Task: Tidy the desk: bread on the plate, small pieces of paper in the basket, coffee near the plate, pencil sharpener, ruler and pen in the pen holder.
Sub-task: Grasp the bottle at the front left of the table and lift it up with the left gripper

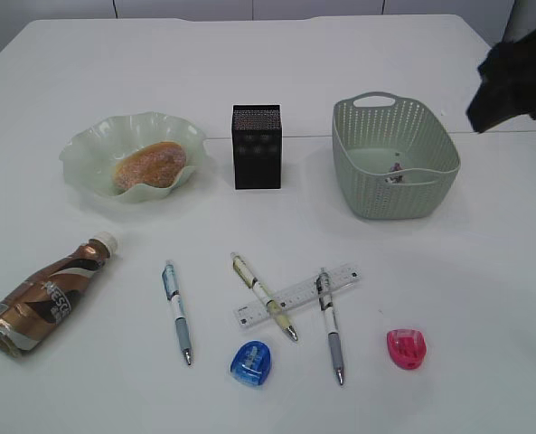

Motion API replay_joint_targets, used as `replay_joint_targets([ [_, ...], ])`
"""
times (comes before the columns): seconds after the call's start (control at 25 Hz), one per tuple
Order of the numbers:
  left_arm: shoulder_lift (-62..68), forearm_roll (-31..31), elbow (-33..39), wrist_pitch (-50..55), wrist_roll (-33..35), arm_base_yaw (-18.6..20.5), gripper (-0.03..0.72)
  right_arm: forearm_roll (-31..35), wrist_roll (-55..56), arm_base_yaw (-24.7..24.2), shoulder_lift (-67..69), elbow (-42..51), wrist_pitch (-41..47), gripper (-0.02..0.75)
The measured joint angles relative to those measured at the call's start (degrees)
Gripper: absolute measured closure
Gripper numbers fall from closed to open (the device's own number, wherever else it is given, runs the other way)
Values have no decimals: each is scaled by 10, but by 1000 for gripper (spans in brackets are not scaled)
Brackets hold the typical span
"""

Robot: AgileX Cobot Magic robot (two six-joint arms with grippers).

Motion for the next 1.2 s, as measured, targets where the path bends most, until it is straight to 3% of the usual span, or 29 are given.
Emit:
replay_joint_targets([
  [0.32,0,34,0,0,0,0,243,-57,76,0,-106,1,91,219],
  [0.84,26,66,0,0,5,0,243,-93,133,0,-382,178,49,219],
  [1.2,150,72,0,0,50,0,196,-140,134,0,-513,251,49,219],
])
